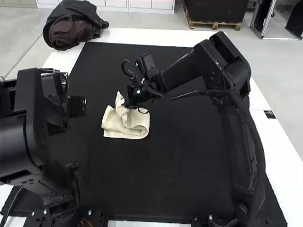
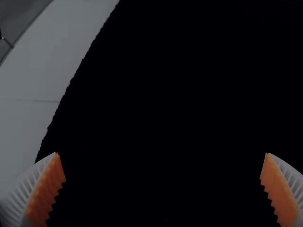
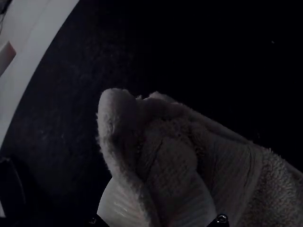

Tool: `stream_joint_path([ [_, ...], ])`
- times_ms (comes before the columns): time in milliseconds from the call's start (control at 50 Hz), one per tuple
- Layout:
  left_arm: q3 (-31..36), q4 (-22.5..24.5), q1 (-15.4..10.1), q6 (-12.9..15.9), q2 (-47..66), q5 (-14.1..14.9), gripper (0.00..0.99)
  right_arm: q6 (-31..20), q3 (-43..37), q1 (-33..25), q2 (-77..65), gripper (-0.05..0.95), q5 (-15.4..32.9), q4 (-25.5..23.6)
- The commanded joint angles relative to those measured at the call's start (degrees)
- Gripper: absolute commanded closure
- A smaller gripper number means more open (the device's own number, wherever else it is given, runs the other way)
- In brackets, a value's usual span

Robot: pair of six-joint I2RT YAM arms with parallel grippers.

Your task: Fold the towel.

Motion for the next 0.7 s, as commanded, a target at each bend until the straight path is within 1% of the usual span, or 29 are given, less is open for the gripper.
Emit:
stream_joint_path([
  [0, -0.4, 0.0, 0.5, 0.3, -1.3, -0.4, 0.028, 0.7, 3.0, 1.1, 1.0, 0.92, -0.9, 0.6],
  [280, -0.4, 0.2, 0.5, 0.1, -1.3, -0.4, 0.028, 1.1, 6.9, 1.8, 4.2, 0.92, -1.2, 0.6],
  [500, -0.6, 0.0, 0.5, 0.1, -1.3, -0.2, 0.028, 3.1, 9.3, 2.2, 7.3, 0.92, -1.3, 0.7],
  [520, -0.7, 0.1, 0.5, 0.1, -1.3, -0.3, 0.028, 3.3, 9.4, 2.3, 7.5, 0.9, -1.3, 0.7],
  [580, -0.9, 0.2, 0.5, 0.1, -1.3, -0.2, 0.028, 3.7, 10.1, 2.4, 8.1, 0.74, -1.3, 0.7],
  [620, -0.9, 0.3, 0.5, 0.1, -1.3, -0.3, 0.028, 3.8, 10.4, 2.6, 8.3, 0.67, -1.3, 0.6],
  [680, -1.0, 0.4, 0.5, 0.1, -1.3, -0.3, 0.028, 3.8, 10.9, 2.8, 8.4, 0.63, -1.3, 0.6],
])
